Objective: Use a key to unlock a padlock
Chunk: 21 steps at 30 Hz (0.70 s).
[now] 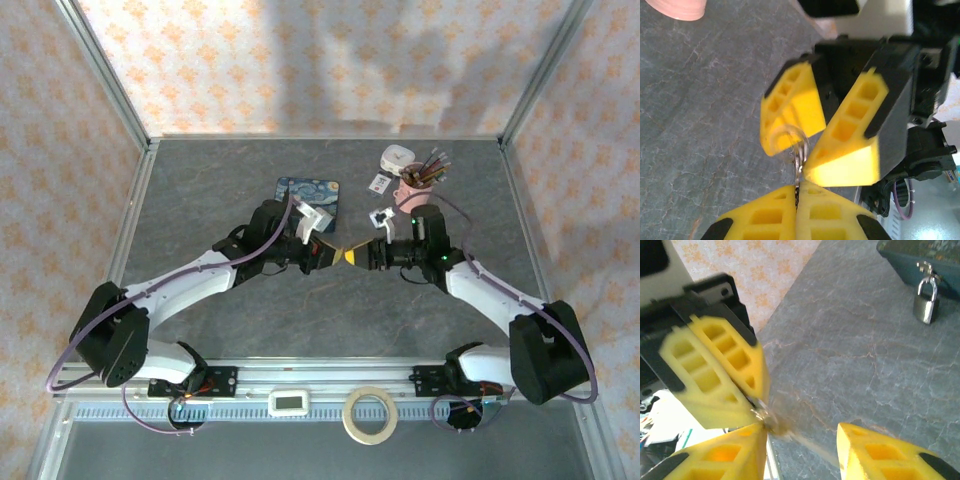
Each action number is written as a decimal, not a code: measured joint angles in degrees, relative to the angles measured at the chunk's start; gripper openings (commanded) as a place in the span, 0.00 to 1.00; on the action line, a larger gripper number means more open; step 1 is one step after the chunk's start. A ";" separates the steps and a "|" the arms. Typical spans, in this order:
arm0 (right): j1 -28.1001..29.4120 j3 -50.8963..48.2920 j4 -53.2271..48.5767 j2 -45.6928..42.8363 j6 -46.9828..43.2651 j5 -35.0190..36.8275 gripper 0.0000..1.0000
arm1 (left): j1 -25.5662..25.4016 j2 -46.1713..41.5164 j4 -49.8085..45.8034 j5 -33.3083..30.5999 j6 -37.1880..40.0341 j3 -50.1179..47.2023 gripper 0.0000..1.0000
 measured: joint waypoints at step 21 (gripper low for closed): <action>0.00 -0.52 5.33 -4.33 3.67 0.52 0.47 | 0.13 -0.24 -5.70 1.46 2.60 0.28 0.00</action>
